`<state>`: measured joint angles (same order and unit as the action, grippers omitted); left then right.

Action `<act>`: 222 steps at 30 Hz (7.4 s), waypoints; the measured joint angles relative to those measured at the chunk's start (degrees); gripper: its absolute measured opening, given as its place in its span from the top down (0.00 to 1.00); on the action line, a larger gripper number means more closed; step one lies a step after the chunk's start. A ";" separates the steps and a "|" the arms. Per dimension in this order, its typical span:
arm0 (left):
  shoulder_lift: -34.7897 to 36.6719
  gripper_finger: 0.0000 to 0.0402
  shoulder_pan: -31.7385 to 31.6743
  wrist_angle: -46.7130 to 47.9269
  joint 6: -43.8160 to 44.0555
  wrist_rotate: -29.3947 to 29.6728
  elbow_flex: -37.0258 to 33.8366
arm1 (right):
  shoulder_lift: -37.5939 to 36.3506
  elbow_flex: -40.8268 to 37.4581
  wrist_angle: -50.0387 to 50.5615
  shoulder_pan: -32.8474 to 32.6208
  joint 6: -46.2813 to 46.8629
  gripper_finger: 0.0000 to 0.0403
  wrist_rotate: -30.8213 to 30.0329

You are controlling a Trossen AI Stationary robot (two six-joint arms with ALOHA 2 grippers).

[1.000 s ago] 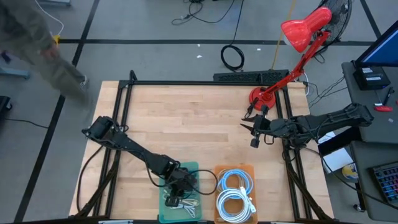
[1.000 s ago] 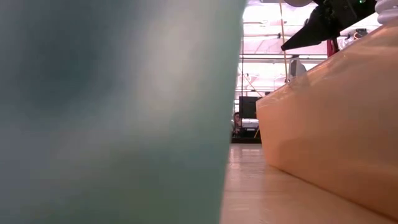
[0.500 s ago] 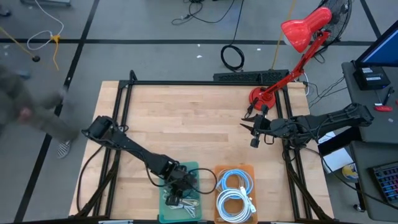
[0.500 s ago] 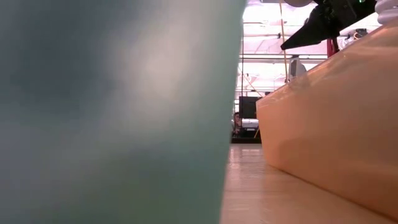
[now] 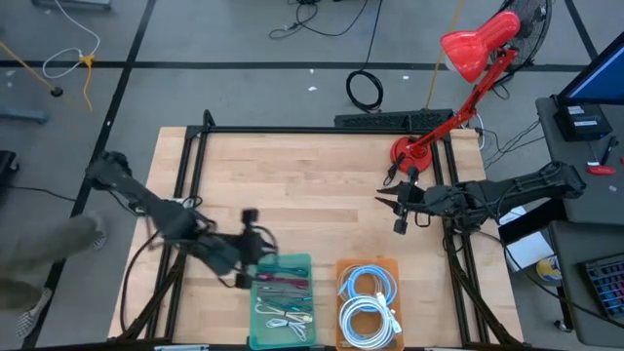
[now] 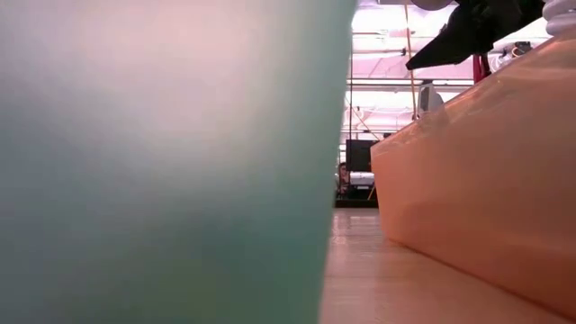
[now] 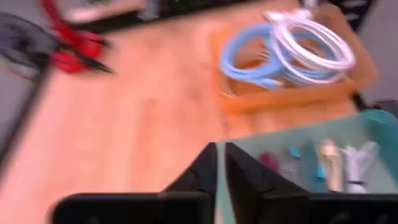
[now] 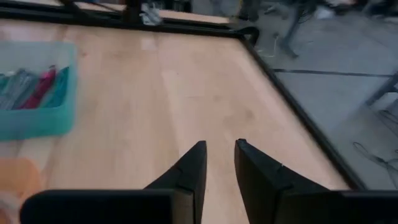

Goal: Pick & Place USB Port
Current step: Return to Home Position

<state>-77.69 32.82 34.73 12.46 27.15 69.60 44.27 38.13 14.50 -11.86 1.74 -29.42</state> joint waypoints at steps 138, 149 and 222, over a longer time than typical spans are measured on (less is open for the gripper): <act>6.45 0.98 8.20 10.53 17.85 21.38 -8.52 | -43.78 -37.33 -16.67 6.12 -6.52 1.00 25.06; 8.62 1.00 8.21 16.72 20.99 22.67 -8.50 | -43.78 -37.33 -16.76 6.12 -2.43 1.00 25.04; 62.22 0.94 -29.04 -39.33 -6.11 -14.07 -68.79 | -43.73 -37.33 -16.83 6.14 -2.42 1.00 25.02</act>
<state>-15.48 3.77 -4.60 6.35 13.08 0.81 0.54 0.80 -2.33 -5.72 -0.67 -4.40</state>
